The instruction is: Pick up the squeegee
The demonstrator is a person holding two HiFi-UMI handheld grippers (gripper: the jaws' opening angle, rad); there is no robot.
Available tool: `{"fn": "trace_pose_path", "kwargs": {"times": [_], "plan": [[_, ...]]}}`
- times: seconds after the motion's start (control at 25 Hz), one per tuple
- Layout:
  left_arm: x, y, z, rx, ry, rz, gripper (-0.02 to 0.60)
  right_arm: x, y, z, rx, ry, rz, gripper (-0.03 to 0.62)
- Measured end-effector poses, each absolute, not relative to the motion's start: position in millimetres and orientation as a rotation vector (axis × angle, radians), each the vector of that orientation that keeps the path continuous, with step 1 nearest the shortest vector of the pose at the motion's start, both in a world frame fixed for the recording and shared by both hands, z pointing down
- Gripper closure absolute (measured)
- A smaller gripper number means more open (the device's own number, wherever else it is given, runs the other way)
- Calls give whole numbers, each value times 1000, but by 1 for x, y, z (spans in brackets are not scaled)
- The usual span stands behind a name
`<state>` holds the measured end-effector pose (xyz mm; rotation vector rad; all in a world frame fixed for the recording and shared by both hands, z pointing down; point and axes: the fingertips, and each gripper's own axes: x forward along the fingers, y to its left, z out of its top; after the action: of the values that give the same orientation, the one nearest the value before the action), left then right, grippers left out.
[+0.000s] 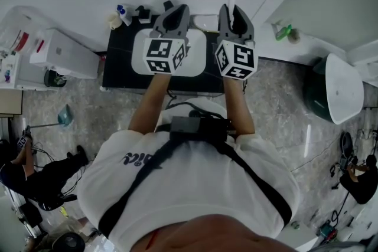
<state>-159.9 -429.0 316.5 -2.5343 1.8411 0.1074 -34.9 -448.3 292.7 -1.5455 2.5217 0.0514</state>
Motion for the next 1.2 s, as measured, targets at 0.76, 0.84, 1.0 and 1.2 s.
{"fn": "trace_pose_path", "kwargs": {"times": [0.76, 0.84, 1.0, 1.2], "plan": [[-145, -433, 322, -2569, 1805, 87, 571, -30, -452, 299, -1572, 2524, 42, 499], [-146, -434, 323, -2571, 1804, 84, 571, -31, -454, 300, -1574, 2525, 40, 499], [-145, -436, 325, -2575, 1808, 79, 571, -31, -456, 304, -1579, 2528, 29, 499], [-146, -437, 327, -2582, 1810, 74, 571, -32, -458, 305, -1583, 2531, 22, 499]]}}
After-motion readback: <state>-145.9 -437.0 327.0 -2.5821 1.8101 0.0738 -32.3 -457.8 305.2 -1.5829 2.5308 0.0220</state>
